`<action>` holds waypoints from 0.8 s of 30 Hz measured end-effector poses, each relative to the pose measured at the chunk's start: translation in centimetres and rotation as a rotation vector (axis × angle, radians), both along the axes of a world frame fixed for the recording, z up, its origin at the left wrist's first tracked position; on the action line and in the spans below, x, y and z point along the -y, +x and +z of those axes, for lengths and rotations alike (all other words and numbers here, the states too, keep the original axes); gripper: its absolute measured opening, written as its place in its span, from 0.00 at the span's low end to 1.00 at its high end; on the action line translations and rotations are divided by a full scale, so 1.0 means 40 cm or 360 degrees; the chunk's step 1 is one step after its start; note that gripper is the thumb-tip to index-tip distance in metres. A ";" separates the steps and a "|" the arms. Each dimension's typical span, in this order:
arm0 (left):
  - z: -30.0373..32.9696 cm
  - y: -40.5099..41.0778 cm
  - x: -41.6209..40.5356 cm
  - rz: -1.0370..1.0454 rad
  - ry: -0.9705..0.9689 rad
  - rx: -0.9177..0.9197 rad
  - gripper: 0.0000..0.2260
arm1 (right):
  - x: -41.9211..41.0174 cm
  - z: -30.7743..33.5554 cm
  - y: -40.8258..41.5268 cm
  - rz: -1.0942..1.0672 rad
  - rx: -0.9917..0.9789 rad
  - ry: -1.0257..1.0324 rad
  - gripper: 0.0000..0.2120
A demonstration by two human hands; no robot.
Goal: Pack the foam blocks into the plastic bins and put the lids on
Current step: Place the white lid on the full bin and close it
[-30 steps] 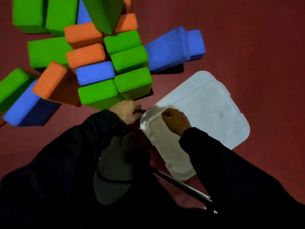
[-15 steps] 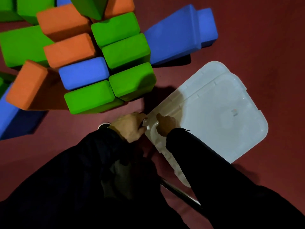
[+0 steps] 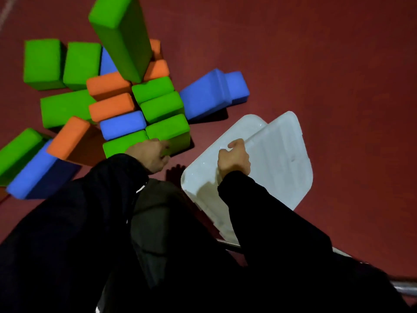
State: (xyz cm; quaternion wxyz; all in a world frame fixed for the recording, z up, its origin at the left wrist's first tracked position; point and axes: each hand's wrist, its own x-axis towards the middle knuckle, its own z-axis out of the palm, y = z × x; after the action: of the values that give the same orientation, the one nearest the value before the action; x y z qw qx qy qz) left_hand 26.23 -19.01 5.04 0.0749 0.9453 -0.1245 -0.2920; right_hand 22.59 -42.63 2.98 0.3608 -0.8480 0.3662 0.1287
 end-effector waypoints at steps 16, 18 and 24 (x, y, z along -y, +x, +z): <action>0.434 -0.204 -0.006 0.0427 -0.0137 0.0633 0.19 | -0.214 0.648 -0.136 0.0592 0.1496 0.0978 0.11; 0.454 -0.238 -0.064 0.0582 -0.0168 0.0664 0.19 | -0.269 0.695 -0.157 0.0738 0.1540 0.1093 0.10; 0.511 -0.366 -0.232 0.1060 -0.0265 0.0686 0.22 | -0.427 0.790 -0.207 0.1061 0.1553 0.1378 0.09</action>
State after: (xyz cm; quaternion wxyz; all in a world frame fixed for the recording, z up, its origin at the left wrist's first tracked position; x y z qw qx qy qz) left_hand 11.60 -9.72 25.49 0.2138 0.9643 0.1525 -0.0356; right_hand 14.30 -25.55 34.58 0.7273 -0.6567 -0.1973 -0.0277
